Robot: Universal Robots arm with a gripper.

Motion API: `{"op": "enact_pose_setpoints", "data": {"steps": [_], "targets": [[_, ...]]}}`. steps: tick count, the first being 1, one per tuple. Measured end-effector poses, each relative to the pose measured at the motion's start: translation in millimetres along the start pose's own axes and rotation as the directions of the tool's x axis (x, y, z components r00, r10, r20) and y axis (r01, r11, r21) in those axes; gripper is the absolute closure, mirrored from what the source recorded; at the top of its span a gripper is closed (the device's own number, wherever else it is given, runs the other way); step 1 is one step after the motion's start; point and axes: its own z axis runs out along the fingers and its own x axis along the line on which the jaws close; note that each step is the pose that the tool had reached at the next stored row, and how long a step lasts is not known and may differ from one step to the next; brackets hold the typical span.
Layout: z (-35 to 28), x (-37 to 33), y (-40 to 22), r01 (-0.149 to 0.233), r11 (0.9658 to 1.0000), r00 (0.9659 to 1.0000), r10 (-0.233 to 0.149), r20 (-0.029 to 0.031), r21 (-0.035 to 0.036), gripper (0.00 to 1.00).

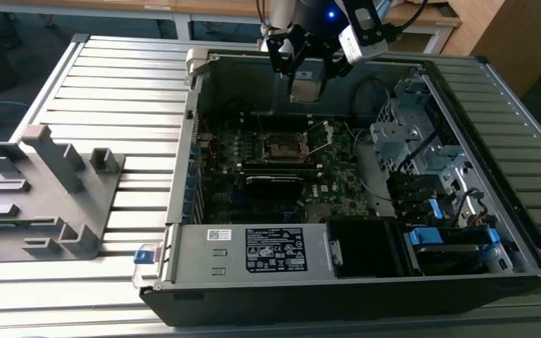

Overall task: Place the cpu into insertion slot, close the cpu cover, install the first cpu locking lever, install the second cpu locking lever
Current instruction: 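Place the cpu into insertion slot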

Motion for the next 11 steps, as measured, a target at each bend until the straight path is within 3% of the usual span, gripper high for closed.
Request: {"op": "enact_pose_setpoints", "data": {"steps": [11], "targets": [[3.4, -0.1, -0.3, 0.0, 1.0, 1.0, 0.0, 0.0001, -0.0003, 0.46]]}}
